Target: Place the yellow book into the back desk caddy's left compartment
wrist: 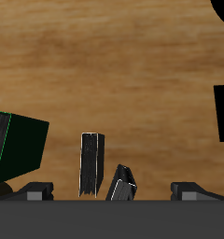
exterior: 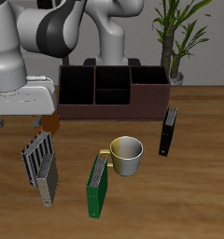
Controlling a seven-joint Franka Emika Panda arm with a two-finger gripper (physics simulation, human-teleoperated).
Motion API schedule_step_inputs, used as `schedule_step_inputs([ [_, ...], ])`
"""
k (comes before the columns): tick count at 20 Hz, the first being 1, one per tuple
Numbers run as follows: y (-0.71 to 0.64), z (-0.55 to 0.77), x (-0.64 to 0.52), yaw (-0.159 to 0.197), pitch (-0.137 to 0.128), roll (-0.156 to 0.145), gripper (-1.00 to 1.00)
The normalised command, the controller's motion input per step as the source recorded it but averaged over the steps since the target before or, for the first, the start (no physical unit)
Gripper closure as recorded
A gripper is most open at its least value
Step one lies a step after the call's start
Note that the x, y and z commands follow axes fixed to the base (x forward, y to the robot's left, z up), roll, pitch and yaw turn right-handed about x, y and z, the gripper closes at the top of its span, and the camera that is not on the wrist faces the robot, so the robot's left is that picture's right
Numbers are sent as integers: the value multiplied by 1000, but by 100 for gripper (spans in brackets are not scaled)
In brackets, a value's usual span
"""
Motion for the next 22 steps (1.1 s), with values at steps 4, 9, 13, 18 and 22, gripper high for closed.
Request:
schedule_step_inputs([
  [4,238,-262,2,-12,-9,15,-100],
  [9,162,-265,22,-10,-14,-27,-100],
  [13,113,-205,54,47,1,-49,-100],
  [18,100,-204,27,22,24,5,-100],
  [22,20,-280,17,25,27,-22,-100],
])
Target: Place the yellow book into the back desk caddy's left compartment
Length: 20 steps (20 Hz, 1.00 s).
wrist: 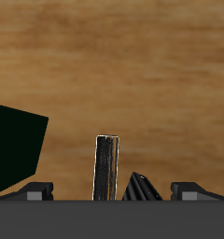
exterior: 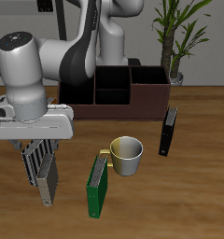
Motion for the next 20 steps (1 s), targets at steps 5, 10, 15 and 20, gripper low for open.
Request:
schedule_step_inputs([
  [5,18,-171,29,21,18,-7,-100],
  [10,57,-111,58,25,1,-3,-100],
  [15,58,-115,142,9,13,-11,-100],
  [20,33,-178,125,-2,28,-5,-100],
])
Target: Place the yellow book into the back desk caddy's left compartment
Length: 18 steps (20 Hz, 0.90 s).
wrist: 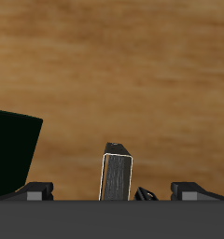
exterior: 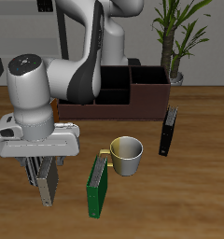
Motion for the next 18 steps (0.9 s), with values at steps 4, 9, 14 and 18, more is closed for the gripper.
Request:
schedule_step_inputs([
  [4,-2,-187,43,-8,29,-5,-100],
  [9,48,-243,-21,-3,33,4,-100],
  [14,-40,-198,-20,-10,29,-8,100],
  [18,-37,-102,-29,8,12,-2,100],
])
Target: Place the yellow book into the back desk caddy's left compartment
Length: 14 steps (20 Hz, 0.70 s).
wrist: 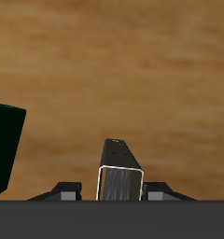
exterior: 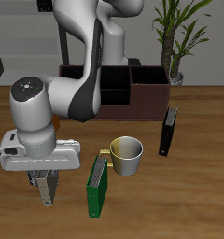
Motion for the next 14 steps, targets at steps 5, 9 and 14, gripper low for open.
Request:
schedule_step_inputs([
  [5,-135,-44,25,-43,14,-11,100],
  [9,7,187,-3,-14,-17,2,100],
  [14,122,469,-145,3,-49,12,100],
])
